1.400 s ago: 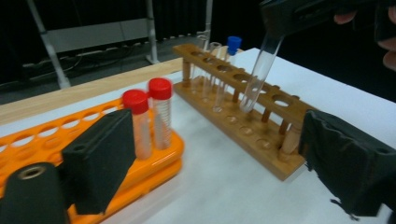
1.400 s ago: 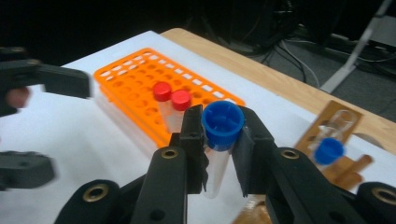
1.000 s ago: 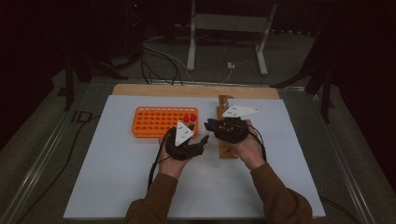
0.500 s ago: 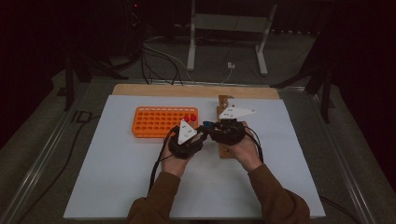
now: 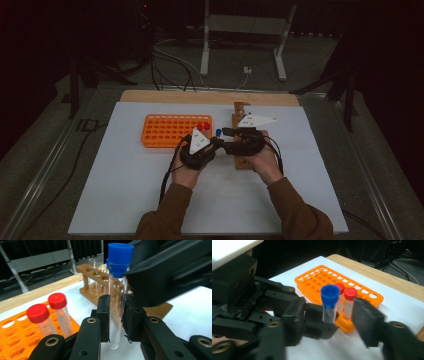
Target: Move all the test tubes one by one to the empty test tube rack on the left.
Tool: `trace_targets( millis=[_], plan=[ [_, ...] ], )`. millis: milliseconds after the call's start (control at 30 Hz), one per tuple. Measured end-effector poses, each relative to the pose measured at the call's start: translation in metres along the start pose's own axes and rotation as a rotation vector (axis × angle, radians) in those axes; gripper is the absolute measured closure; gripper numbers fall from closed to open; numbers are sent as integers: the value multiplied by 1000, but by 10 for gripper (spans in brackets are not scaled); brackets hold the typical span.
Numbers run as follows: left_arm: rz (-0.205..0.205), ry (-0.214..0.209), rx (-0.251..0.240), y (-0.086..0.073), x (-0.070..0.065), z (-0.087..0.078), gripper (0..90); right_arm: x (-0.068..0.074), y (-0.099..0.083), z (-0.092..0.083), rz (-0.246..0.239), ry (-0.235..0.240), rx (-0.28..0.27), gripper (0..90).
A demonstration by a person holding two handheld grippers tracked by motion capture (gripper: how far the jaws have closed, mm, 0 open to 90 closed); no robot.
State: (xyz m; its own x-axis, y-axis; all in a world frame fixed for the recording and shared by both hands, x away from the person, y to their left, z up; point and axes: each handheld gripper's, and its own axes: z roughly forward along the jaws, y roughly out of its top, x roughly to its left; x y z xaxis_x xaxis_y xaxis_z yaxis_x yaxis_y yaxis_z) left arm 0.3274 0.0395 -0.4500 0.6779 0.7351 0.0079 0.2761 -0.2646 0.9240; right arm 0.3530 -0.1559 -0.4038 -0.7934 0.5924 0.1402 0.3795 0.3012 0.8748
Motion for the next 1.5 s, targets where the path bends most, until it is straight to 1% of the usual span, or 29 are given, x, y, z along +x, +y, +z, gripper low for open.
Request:
trace_targets(
  millis=[33, 100, 133, 200, 233, 300, 367, 400, 467, 667, 733, 833, 1000, 1267, 1500],
  plan=[
    [0, 3, -1, 0, 1, -1, 770, -1, -1, -1, 9, -6, -7, 351],
    [-2, 11, 0, 0, 4, -2, 770, -2, -2, -4, 7, -19, -20, 283],
    [-8, 15, -4, 0, 5, -2, 770, -2, -2, -6, 8, -35, -25, 244],
    [-20, 22, -8, 0, 8, -4, 770, -2, -4, -9, 7, -47, -35, 178],
    [-23, 25, -10, 0, 10, -4, 770, -3, -6, -12, 8, -58, -50, 151],
    [-25, 31, -12, 0, 12, -6, 770, -4, -10, -16, 9, -68, -59, 136],
    [-30, 32, -16, 0, 15, -7, 769, -6, -15, -20, 13, -89, -62, 92],
    [-25, 34, -17, 0, 17, -8, 769, -7, -16, -22, 14, -101, -62, 75],
    [-31, 37, -21, 0, 19, -10, 769, -9, -19, -26, 21, -115, -67, 31],
    [-49, 58, -28, -1, 29, -13, 768, -13, -30, -37, 17, -168, -80, 0],
    [-55, 62, -33, -1, 33, -15, 768, -14, -35, -41, 17, -177, -81, 0],
    [-51, 77, -30, -2, 39, -16, 766, -17, -42, -47, 25, -190, -78, 0],
    [-70, 111, -31, -5, 50, -16, 766, -21, -53, -58, 36, -211, -80, 0],
    [-82, 150, -29, -10, 62, -10, 766, -26, -65, -73, 52, -228, -88, 0],
    [-92, 180, -6, -17, 68, 1, 766, -28, -69, -83, 59, -237, -103, 0]
  ],
)
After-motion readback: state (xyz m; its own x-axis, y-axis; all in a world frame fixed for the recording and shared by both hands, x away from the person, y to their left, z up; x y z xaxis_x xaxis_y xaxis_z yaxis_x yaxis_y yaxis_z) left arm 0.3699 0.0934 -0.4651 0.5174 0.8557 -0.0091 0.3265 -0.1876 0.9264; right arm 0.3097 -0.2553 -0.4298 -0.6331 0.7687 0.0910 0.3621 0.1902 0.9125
